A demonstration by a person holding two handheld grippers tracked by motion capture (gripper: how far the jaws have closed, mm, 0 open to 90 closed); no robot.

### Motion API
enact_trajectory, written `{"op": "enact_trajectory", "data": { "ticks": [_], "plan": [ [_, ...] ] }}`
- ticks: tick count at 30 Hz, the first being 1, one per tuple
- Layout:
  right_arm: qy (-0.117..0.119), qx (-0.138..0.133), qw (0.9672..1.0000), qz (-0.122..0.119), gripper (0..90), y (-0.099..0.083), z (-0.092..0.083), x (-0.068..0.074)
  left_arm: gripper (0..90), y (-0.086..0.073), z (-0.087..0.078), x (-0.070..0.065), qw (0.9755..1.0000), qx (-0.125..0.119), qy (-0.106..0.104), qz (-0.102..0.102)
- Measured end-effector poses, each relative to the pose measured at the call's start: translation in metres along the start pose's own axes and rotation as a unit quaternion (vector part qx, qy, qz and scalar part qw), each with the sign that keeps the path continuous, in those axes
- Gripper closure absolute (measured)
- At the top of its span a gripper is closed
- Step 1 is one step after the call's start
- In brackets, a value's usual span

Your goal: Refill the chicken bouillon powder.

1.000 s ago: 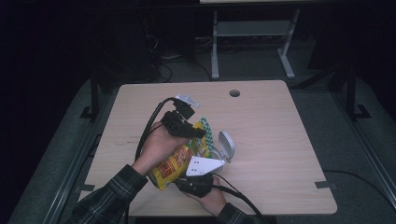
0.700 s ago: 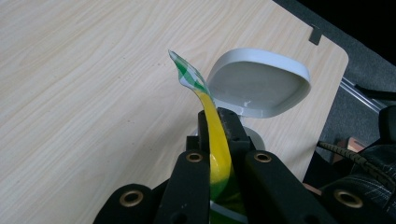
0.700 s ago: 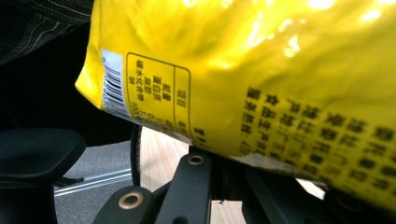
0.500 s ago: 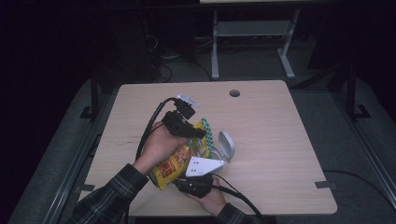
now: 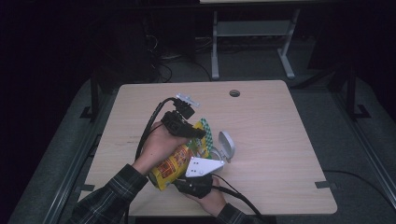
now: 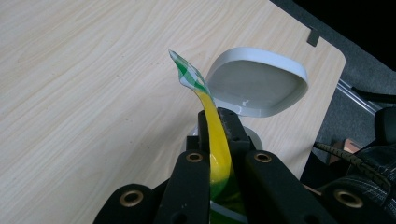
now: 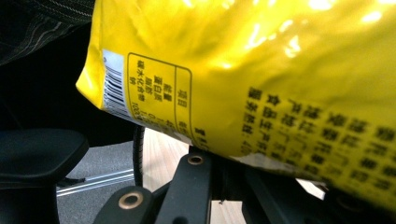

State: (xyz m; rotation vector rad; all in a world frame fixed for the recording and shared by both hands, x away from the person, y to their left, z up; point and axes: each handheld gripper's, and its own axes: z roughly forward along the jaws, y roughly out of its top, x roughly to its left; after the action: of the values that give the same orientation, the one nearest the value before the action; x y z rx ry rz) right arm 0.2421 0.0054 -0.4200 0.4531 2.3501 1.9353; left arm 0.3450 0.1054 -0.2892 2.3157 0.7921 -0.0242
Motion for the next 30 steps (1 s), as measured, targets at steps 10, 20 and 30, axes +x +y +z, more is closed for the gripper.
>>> {"op": "enact_trajectory", "data": {
  "ticks": [10, 20, 30],
  "plan": [
    [0.000, -0.001, 1.0000, -0.002, 90.0, 0.0007, -0.0003, 0.0005, 90.0, 0.0004, -0.0004, 0.0003, 1.0000, -0.002, -0.001, -0.007],
    [0.001, -0.003, 1.0000, 0.001, 90.0, 0.0012, 0.0000, 0.0008, 90.0, 0.0010, -0.0010, 0.0016, 1.0000, 0.005, 0.001, -0.004],
    [0.000, -0.005, 1.0000, 0.002, 90.0, 0.0019, -0.0004, 0.0011, 90.0, 0.0026, -0.0002, 0.0008, 0.9999, 0.010, 0.003, -0.003]
  ]
}}
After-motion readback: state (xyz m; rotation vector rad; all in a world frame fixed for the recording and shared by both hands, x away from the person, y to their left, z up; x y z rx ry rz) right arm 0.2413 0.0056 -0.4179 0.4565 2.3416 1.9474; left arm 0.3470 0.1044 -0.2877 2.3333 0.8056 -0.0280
